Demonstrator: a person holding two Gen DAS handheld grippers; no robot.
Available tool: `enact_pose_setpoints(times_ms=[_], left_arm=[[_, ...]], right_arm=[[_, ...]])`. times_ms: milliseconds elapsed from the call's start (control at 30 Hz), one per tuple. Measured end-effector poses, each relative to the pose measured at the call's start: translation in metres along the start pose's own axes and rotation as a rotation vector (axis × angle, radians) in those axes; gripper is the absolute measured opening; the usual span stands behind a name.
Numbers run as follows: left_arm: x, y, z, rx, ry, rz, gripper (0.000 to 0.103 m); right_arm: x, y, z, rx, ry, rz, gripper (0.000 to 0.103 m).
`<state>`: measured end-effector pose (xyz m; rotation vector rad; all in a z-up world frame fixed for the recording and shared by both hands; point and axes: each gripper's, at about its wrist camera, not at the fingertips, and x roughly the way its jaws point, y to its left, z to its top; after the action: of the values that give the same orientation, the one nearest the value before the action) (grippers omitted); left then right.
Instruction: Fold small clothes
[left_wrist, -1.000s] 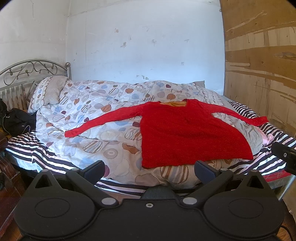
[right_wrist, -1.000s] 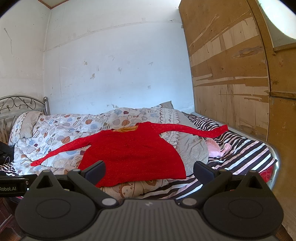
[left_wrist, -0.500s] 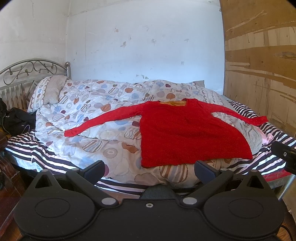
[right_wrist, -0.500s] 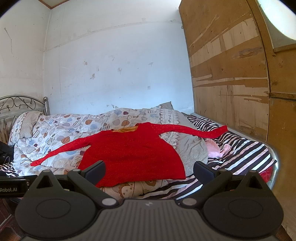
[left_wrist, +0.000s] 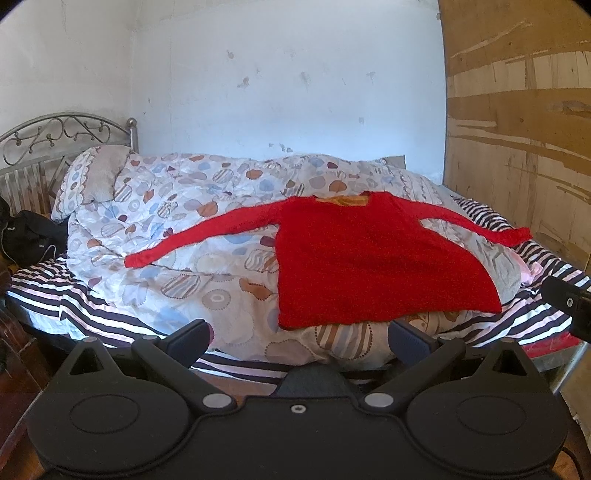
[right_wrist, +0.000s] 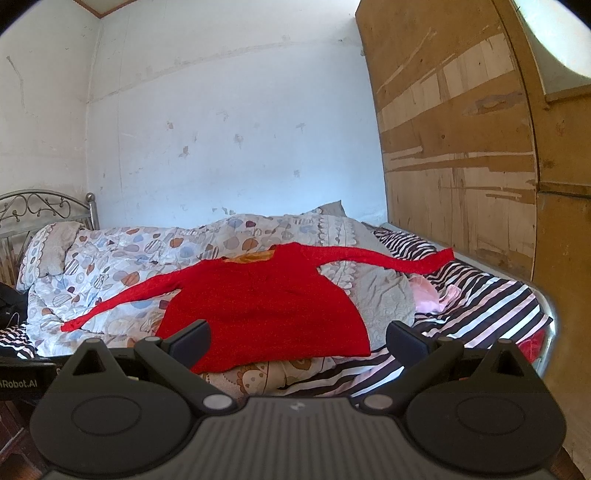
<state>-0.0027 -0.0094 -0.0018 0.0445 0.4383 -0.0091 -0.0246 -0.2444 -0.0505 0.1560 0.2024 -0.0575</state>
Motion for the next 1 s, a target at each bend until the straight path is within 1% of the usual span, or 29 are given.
enact_pose_setpoints(times_ms=[133, 167, 433, 500, 633, 733, 833, 900, 1000], left_arm=[[0.014, 0.001, 0.007, 0.006, 0.051, -0.018, 0.102], [0.019, 0.000, 0.011, 0.003, 0.064, -0.025, 0.102], [0.067, -0.010, 0.048, 0.036, 0.113, -0.026, 0.102], [0.082, -0.014, 0.060, 0.045, 0.126, -0.027, 0.102], [0.125, -0.024, 0.086, 0.071, 0.157, -0.026, 0.102], [0.161, -0.031, 0.105, 0.072, 0.176, -0.024, 0.103], [0.202, -0.038, 0.122, 0.062, 0.187, -0.029, 0.103], [0.227, -0.044, 0.130, 0.058, 0.188, -0.032, 0.103], [0.273, -0.054, 0.145, 0.049, 0.184, -0.029, 0.102]], right_arm=[[0.014, -0.010, 0.010, 0.066, 0.052, 0.072, 0.103], [0.020, -0.014, 0.015, 0.082, 0.059, 0.077, 0.103], [0.066, -0.041, 0.053, 0.101, 0.050, 0.075, 0.103], [0.081, -0.052, 0.060, 0.104, 0.048, 0.060, 0.103], [0.117, -0.077, 0.068, 0.108, 0.061, 0.012, 0.103], [0.150, -0.103, 0.072, 0.122, 0.076, -0.030, 0.103], [0.191, -0.132, 0.075, 0.143, 0.094, -0.064, 0.103], [0.217, -0.149, 0.076, 0.158, 0.108, -0.074, 0.103], [0.262, -0.174, 0.077, 0.195, 0.129, -0.064, 0.103]])
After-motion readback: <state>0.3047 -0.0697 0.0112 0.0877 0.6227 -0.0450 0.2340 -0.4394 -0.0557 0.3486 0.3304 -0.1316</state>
